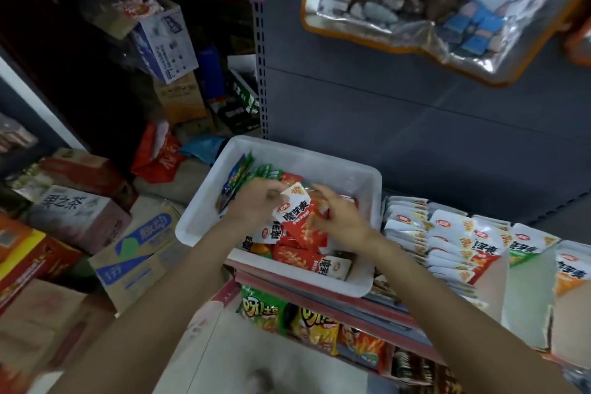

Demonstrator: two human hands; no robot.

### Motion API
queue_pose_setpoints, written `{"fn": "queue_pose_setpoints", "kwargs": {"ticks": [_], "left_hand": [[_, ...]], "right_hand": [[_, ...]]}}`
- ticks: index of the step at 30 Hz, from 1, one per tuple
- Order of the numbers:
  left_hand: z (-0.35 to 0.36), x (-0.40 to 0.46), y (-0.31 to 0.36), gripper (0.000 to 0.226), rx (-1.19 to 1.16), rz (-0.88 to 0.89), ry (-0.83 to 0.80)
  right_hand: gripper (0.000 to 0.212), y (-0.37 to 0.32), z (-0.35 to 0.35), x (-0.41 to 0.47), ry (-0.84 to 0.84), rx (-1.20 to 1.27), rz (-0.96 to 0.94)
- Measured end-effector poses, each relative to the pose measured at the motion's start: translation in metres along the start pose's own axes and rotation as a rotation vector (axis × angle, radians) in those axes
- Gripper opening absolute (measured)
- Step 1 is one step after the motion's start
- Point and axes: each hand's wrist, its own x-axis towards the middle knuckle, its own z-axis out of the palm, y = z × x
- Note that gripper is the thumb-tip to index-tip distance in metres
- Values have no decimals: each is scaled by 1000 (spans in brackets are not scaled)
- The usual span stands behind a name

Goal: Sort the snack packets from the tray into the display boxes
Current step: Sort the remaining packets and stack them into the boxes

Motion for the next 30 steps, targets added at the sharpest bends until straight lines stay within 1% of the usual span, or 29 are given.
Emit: {"fn": "queue_pose_setpoints", "kwargs": {"ticks": [2,3,5,7,10,13,18,20,22,25,27,30], "left_hand": [[3,1,14,9,-89,56,24],[6,2,22,7,-143,69,68],[13,2,37,9,-254,80,172],[22,4,54,14,-383,81,212],[40,7,80,11,-460,125,130],[63,11,112,21,-478,172,38],[116,17,176,20,-488,252,-87],[141,20,196,13,-433,291,-126],[163,23,211,16,-378,306,-154],[188,25,226,19,-360,292,-168],[200,30,229,20,-269,306,-130],[213,35,225,13,-127,283,-118]], "right_hand": [[31,0,-14,0,150,154,-2],[21,0,-22,-2,210,194,-6],[20,1,-37,-9,292,302,25],[21,1,-53,-20,364,442,61],[15,4,-81,-43,466,581,90],[21,12,-112,-73,569,641,60],[16,41,-163,-127,739,610,38],[16,63,-179,-144,815,548,46],[21,85,-189,-156,866,474,89],[20,114,-193,-169,872,457,148],[15,130,-190,-173,863,437,192],[9,149,-183,-172,816,377,266]]}}
